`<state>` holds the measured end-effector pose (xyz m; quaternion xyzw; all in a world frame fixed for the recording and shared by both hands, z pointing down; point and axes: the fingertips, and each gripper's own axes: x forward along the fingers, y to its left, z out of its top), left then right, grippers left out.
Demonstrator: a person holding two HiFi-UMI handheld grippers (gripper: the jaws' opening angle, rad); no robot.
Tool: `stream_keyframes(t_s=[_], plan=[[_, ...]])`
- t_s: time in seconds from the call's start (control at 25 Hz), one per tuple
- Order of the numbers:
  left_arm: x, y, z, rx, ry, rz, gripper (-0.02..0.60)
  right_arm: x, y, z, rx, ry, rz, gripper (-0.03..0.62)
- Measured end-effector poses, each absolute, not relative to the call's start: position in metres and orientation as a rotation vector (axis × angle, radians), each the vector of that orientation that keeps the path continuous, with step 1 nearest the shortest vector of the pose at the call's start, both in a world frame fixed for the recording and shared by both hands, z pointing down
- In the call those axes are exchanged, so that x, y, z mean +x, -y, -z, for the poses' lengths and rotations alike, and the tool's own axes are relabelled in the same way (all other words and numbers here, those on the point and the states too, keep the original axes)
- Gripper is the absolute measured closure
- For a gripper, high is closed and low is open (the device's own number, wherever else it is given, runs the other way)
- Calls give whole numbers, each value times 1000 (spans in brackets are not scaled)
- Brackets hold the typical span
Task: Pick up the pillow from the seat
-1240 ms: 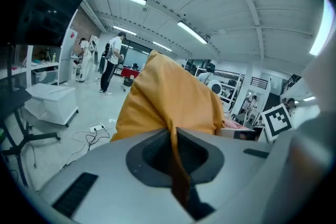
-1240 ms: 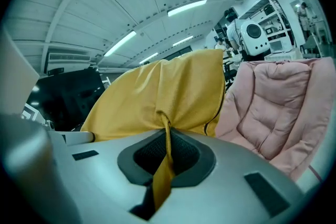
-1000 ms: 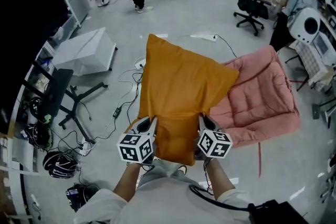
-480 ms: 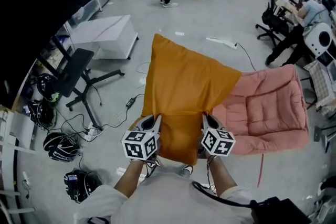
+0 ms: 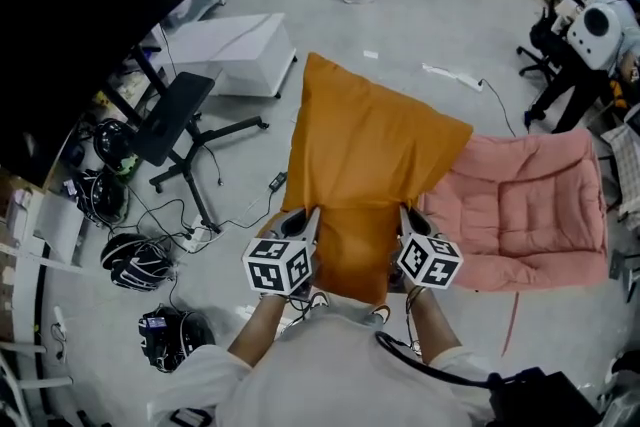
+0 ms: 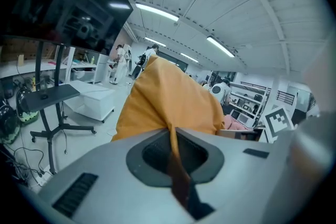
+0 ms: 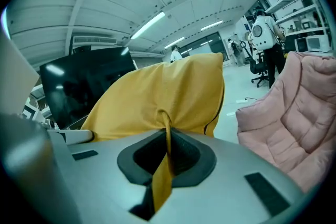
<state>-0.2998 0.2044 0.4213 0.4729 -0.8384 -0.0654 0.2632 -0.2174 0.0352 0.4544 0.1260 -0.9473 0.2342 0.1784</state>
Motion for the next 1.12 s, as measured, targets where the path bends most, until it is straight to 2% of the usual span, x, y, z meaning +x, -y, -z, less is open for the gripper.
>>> stream_keyframes(t_s=[1.12], plan=[[-275, -224, -422, 1196, 2313, 208, 563, -204, -47, -456, 253, 2668, -556, 560]])
